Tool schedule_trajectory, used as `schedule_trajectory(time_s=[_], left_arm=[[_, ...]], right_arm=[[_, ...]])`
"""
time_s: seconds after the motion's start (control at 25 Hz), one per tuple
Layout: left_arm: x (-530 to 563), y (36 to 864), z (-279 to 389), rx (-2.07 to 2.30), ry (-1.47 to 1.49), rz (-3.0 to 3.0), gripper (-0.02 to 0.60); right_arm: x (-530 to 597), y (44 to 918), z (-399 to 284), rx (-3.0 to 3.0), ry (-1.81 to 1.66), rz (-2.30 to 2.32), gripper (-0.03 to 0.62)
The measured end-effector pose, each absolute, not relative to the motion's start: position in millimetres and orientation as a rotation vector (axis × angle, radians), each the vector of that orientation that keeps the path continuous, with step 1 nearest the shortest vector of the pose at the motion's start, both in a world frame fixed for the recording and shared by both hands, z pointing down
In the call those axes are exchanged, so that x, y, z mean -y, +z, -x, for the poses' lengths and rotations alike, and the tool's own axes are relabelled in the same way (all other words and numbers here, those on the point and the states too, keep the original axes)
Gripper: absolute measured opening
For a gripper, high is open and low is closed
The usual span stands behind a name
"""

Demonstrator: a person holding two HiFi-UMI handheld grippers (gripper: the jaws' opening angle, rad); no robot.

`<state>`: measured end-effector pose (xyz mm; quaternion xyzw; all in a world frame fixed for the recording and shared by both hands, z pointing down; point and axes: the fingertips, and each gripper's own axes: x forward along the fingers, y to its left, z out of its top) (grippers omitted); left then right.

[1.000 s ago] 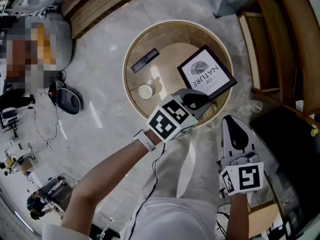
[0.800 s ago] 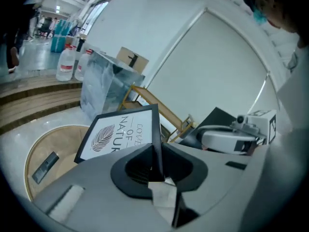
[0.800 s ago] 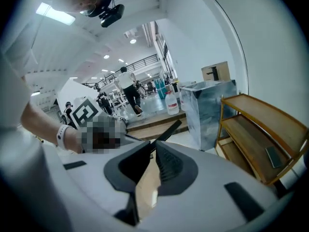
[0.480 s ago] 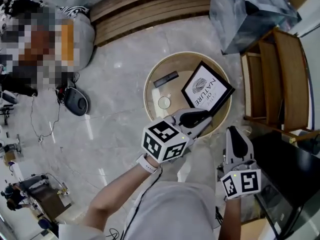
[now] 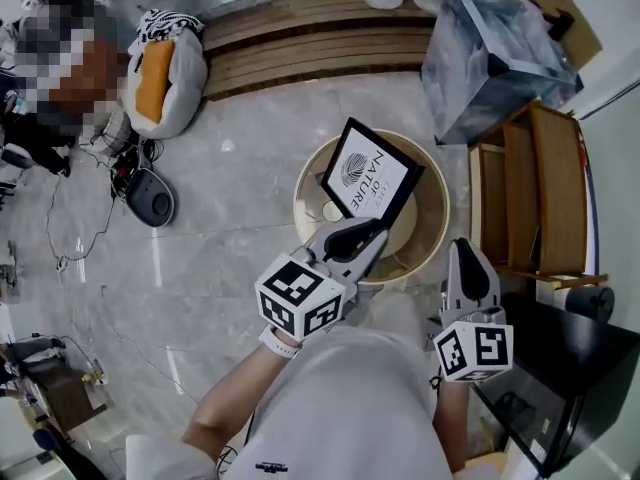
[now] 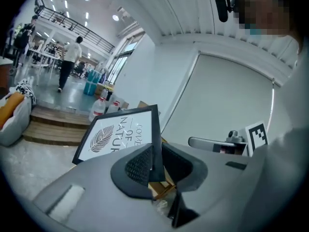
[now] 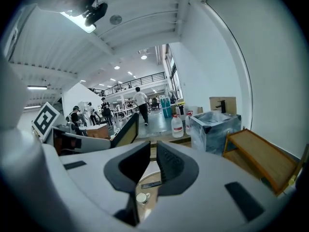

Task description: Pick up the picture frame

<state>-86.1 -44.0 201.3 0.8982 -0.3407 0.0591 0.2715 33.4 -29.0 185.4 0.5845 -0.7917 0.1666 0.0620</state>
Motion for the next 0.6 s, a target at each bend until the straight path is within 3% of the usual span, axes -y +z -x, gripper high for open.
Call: schedule_trajectory(time_s=[0.6], left_arm=[[-7.3, 187.2, 146.2, 1.044, 0.193, -2.432, 0.063]], right_arm=[[-12.0, 167.7, 31.7, 2.482, 0.426, -1.659, 0.018]])
